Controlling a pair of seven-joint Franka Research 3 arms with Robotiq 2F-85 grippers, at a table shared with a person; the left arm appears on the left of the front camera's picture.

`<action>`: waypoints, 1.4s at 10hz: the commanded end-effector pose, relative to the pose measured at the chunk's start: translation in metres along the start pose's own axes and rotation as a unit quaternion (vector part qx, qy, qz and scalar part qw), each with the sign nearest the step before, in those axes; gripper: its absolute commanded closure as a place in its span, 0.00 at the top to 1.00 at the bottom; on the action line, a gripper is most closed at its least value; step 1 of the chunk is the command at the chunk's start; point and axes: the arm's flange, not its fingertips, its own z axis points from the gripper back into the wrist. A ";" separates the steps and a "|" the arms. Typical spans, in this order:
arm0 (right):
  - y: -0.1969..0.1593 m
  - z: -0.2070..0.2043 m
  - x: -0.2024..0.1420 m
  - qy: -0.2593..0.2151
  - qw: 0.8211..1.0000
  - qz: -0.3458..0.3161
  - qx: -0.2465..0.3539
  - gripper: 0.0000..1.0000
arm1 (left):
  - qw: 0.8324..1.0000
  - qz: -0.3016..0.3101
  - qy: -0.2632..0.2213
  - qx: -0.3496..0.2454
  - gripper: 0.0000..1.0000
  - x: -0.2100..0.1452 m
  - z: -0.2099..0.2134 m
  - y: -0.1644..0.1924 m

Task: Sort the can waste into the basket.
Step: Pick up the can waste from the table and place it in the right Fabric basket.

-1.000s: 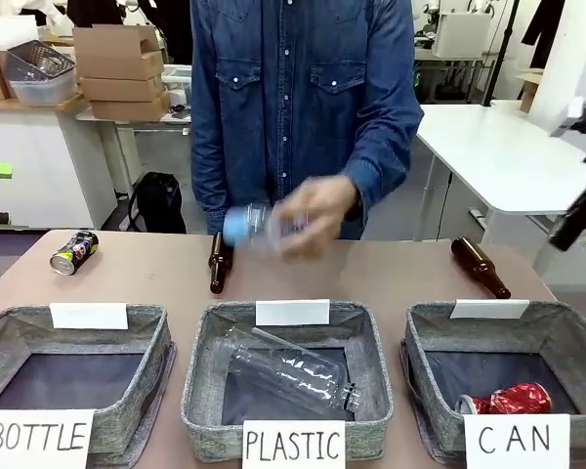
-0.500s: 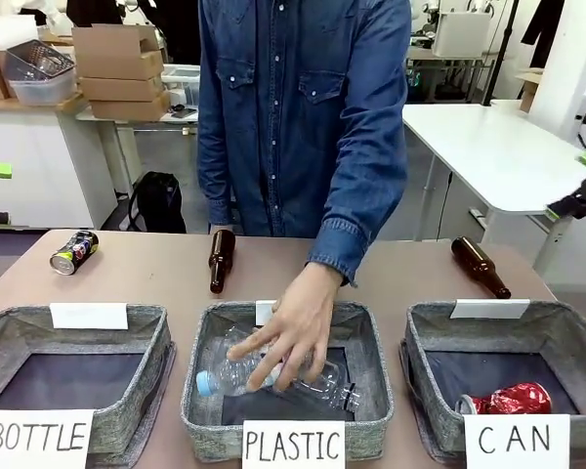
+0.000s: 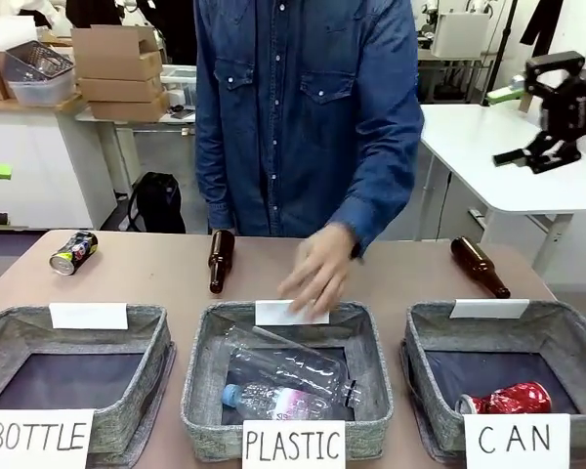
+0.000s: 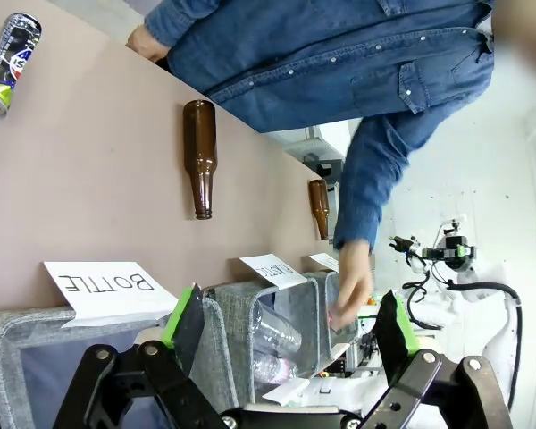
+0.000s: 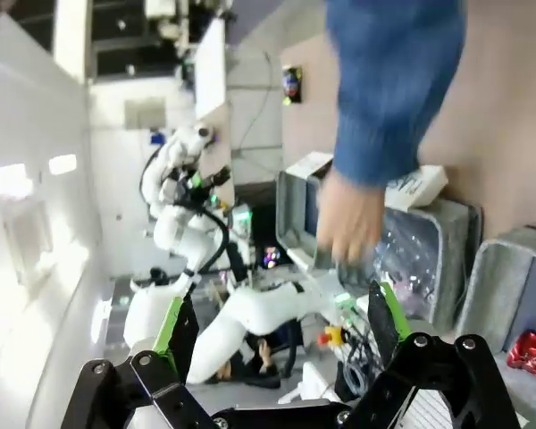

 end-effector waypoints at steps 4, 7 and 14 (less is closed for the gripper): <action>-0.024 0.014 0.011 0.050 0.998 0.020 0.036 1.00 | 1.000 -0.004 -0.006 -0.010 1.00 0.000 -0.002 -0.001; -0.024 0.014 0.011 0.050 0.998 0.020 0.036 1.00 | 1.000 -0.004 -0.006 -0.010 1.00 0.000 -0.002 -0.001; -0.024 0.014 0.011 0.050 0.998 0.020 0.036 1.00 | 0.970 -0.200 -0.003 0.139 1.00 0.026 -0.015 -0.016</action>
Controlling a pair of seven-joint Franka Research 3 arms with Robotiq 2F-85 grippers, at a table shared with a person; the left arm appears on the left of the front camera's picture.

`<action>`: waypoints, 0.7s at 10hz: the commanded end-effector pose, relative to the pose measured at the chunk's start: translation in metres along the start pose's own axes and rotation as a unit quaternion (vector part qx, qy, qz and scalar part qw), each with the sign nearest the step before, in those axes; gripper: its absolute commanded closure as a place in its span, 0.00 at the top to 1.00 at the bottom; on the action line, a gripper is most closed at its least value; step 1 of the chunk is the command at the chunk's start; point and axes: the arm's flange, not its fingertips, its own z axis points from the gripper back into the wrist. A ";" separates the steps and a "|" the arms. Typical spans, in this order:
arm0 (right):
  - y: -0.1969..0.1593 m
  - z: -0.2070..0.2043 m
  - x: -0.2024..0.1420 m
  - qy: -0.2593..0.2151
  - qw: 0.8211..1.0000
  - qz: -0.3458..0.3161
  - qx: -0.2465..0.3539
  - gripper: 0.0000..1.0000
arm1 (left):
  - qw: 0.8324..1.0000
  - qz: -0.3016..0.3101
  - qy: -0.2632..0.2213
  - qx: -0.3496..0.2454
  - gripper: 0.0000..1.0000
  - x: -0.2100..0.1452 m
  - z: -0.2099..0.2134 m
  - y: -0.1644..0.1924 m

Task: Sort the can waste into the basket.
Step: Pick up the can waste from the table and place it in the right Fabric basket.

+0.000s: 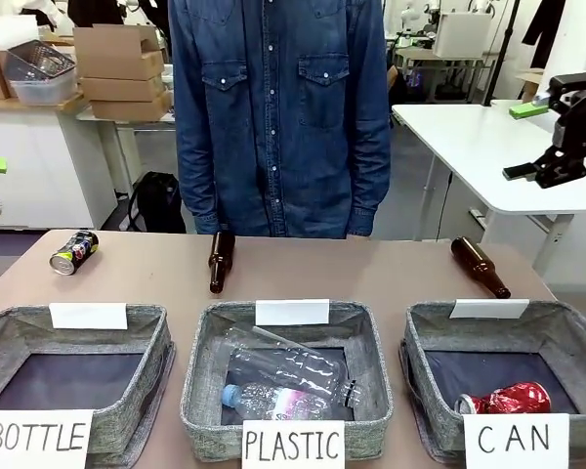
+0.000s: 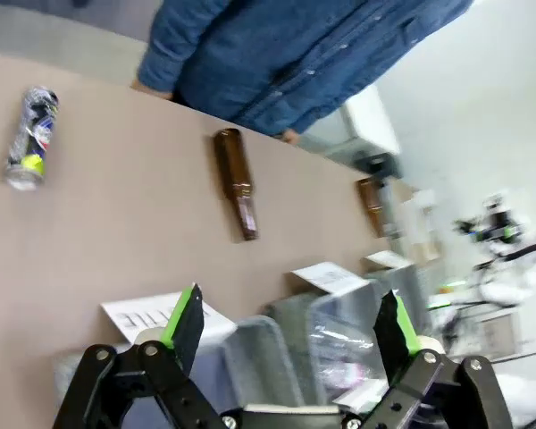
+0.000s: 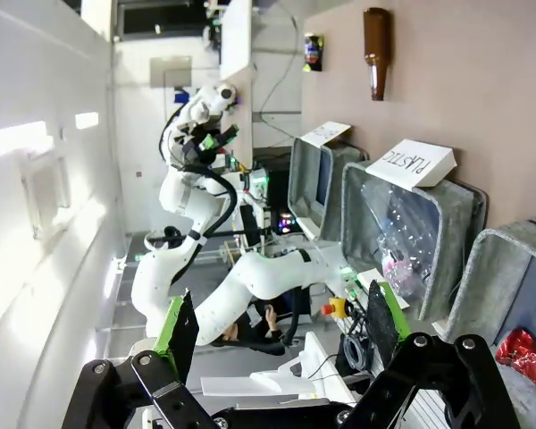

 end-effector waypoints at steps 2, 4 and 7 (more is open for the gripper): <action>0.002 0.002 0.000 0.005 1.000 0.001 -0.002 1.00 | 0.920 -0.285 0.097 0.252 1.00 0.021 -0.075 0.007; 0.002 0.002 0.000 0.005 1.000 0.001 -0.002 1.00 | 0.855 -0.357 0.156 0.343 1.00 0.018 -0.109 0.011; 0.002 0.002 0.000 0.005 1.000 0.001 -0.002 1.00 | 0.909 -0.300 0.124 0.262 1.00 0.020 -0.118 0.001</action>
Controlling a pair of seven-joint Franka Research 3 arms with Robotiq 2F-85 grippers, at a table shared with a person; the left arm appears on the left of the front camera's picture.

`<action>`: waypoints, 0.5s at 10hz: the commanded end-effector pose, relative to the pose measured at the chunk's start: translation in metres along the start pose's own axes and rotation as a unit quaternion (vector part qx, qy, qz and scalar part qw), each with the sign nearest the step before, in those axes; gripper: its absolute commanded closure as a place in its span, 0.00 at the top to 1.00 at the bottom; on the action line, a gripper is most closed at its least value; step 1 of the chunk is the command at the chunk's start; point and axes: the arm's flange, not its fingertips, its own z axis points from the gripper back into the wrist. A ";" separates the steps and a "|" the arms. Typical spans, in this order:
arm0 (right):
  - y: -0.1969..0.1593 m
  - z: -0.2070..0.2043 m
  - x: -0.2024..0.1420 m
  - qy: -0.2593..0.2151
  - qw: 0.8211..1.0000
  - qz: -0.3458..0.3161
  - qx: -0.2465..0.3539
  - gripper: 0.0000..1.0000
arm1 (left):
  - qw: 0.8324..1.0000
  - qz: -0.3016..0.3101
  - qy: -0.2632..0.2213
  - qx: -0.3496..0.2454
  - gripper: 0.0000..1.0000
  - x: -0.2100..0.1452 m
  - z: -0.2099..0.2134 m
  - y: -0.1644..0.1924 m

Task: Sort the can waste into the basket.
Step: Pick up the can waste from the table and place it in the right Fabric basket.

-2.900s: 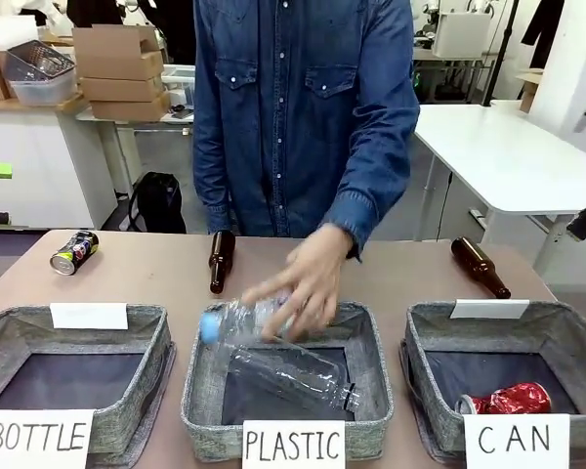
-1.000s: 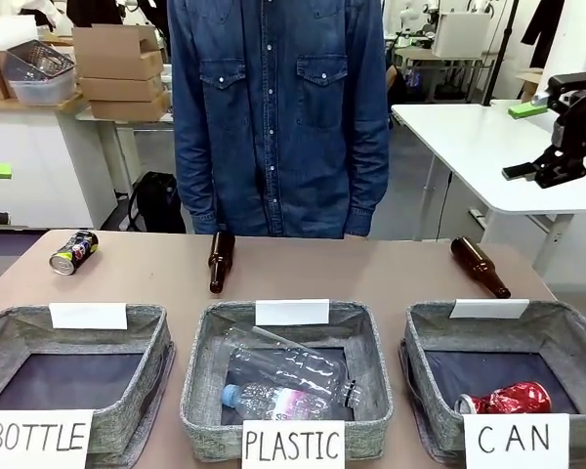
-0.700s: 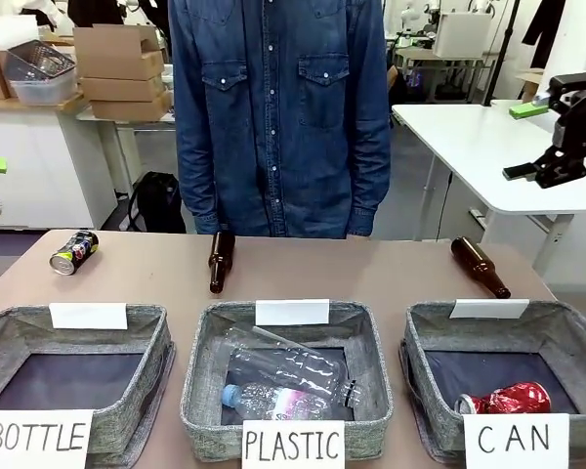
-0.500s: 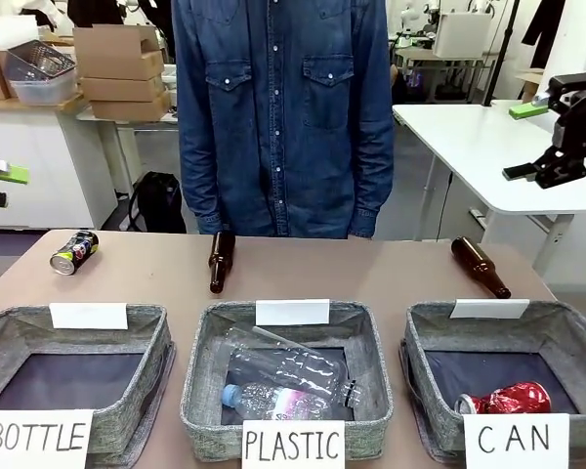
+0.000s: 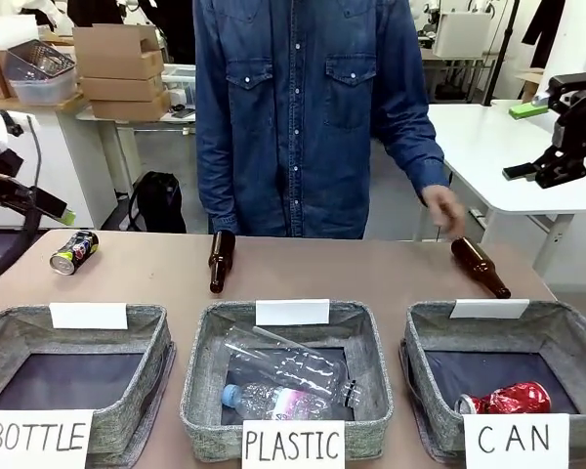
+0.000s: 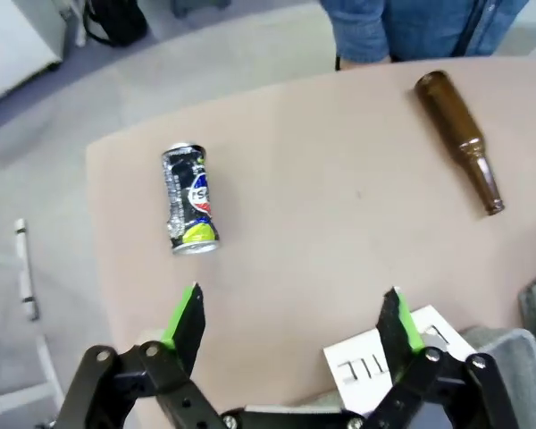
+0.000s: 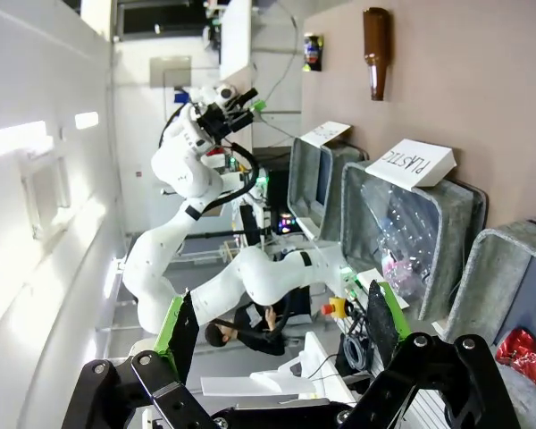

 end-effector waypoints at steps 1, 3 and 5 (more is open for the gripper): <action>0.003 0.002 0.000 0.005 1.000 0.001 -0.002 1.00 | 1.000 0.000 -0.001 -0.001 1.00 -0.001 -0.005 -0.003; 0.003 0.002 0.000 0.005 1.000 0.001 -0.002 1.00 | 0.991 -0.050 0.127 -0.003 1.00 0.016 -0.043 0.041; 0.003 0.002 0.000 0.005 1.000 0.001 -0.002 1.00 | 0.981 -0.044 0.186 -0.024 1.00 0.030 -0.092 0.077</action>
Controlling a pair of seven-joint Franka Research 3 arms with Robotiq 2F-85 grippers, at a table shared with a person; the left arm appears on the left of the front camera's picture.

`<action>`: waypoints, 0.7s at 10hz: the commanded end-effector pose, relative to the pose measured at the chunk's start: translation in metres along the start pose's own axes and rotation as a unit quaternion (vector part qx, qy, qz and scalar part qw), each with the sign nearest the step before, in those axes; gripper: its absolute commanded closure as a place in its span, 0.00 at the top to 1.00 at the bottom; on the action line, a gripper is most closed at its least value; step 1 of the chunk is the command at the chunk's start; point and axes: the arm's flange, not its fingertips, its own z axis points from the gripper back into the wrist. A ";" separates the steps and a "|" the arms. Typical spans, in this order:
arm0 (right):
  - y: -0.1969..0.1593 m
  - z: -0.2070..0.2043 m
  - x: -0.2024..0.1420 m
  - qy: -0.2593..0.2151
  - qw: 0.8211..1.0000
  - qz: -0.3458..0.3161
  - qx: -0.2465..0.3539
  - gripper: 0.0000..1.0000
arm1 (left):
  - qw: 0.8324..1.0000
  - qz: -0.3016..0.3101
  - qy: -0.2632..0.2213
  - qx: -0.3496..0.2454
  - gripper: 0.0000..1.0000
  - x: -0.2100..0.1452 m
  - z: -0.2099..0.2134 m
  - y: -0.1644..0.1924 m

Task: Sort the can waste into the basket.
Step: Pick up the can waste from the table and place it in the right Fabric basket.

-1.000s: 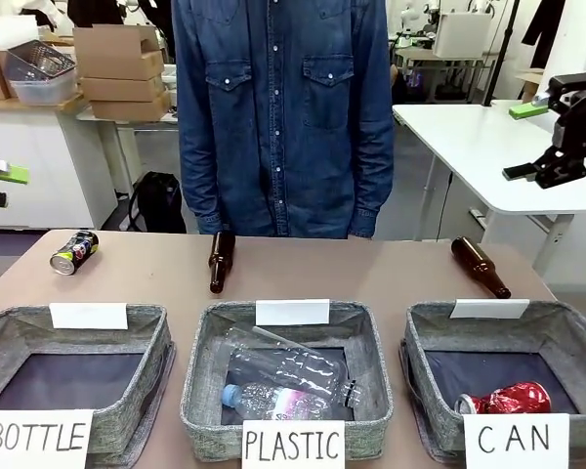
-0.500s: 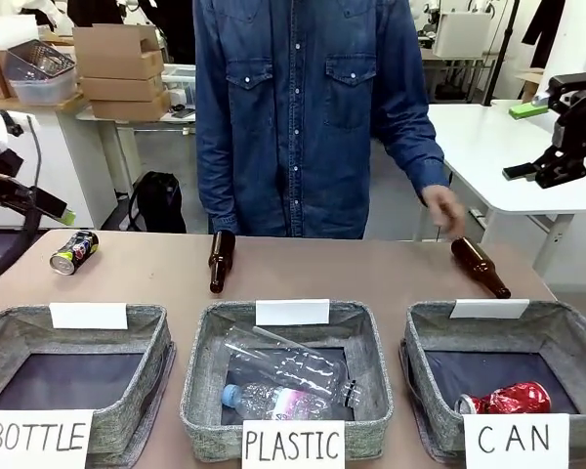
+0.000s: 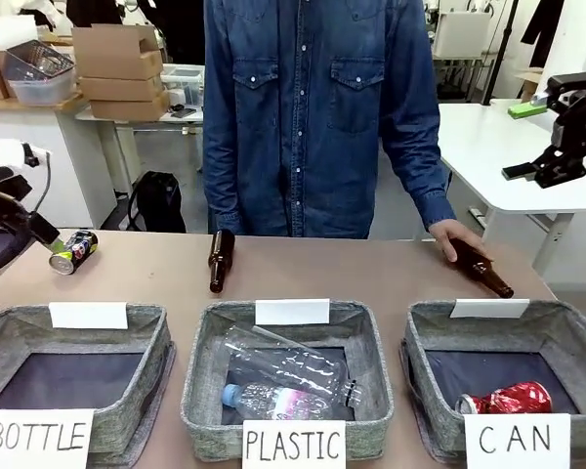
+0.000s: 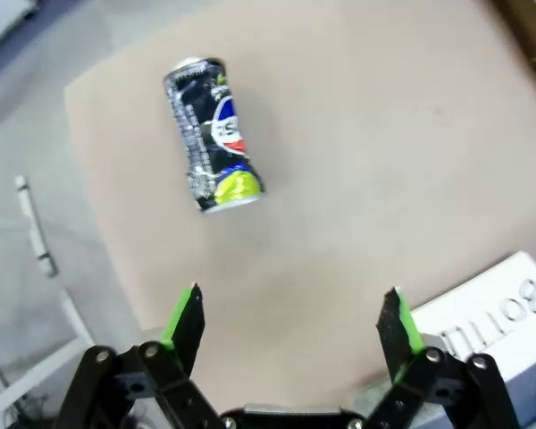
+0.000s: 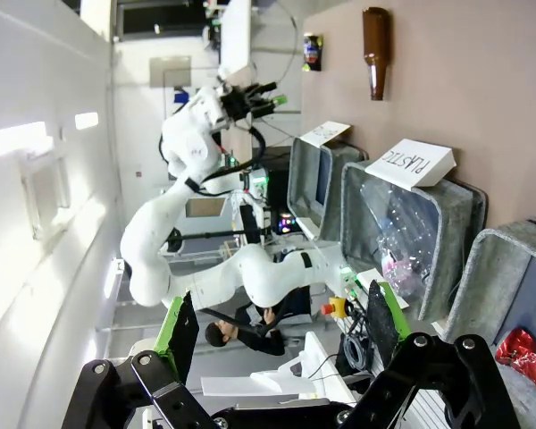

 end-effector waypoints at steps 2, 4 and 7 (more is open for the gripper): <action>0.003 0.002 0.000 0.004 1.000 0.002 -0.001 1.00 | 0.998 -0.007 0.056 -0.036 1.00 0.051 -0.039 0.038; 0.003 0.002 0.000 0.004 1.000 0.002 -0.001 1.00 | 0.996 0.002 0.072 -0.046 1.00 0.064 -0.072 0.050; 0.003 0.002 0.000 0.004 1.000 0.002 -0.001 1.00 | 0.996 0.025 0.081 -0.029 1.00 0.069 -0.113 0.071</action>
